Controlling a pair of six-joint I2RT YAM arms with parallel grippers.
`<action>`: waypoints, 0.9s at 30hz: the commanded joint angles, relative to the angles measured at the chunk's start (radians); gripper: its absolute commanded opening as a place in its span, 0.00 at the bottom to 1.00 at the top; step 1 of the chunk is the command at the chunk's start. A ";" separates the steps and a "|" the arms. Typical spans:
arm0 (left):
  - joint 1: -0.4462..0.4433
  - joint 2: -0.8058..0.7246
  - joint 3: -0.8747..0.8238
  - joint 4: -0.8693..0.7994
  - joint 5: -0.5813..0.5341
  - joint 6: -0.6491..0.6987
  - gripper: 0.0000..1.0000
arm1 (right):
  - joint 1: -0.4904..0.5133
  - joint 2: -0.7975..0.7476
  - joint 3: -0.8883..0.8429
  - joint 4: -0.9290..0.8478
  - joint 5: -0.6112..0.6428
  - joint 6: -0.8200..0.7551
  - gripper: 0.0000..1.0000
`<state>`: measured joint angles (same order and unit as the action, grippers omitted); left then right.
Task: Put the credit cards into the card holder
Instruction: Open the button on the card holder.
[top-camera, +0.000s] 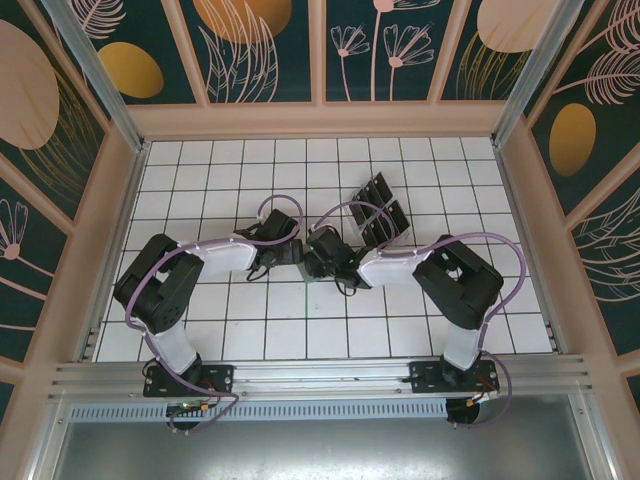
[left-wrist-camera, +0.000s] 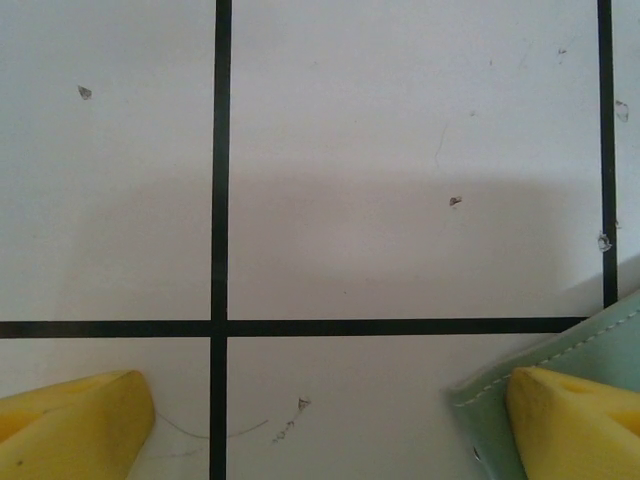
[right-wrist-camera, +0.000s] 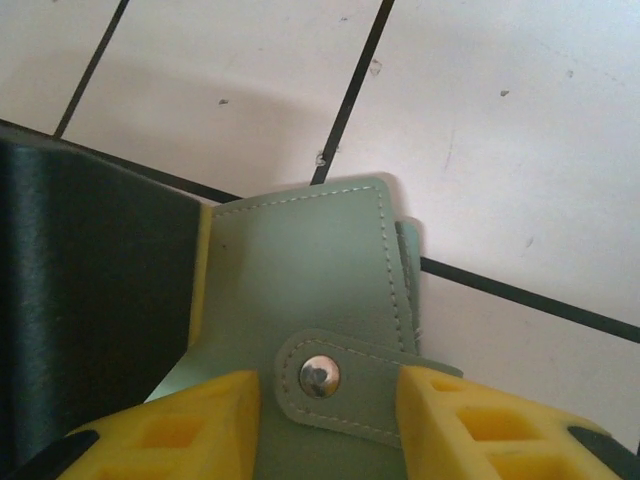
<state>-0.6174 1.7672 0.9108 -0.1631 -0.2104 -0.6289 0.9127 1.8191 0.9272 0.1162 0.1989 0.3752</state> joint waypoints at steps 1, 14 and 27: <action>0.017 0.101 -0.054 -0.042 0.028 0.014 0.92 | 0.002 0.042 0.015 -0.019 0.055 -0.014 0.33; 0.018 0.100 -0.065 -0.033 0.034 0.018 0.91 | -0.051 0.001 -0.028 0.016 0.058 0.073 0.00; 0.017 0.095 -0.081 -0.020 0.041 0.021 0.90 | -0.168 -0.106 -0.143 0.157 -0.129 0.208 0.00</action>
<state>-0.6174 1.7649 0.8944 -0.1387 -0.2146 -0.6281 0.7410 1.7405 0.8024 0.2646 0.1017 0.5495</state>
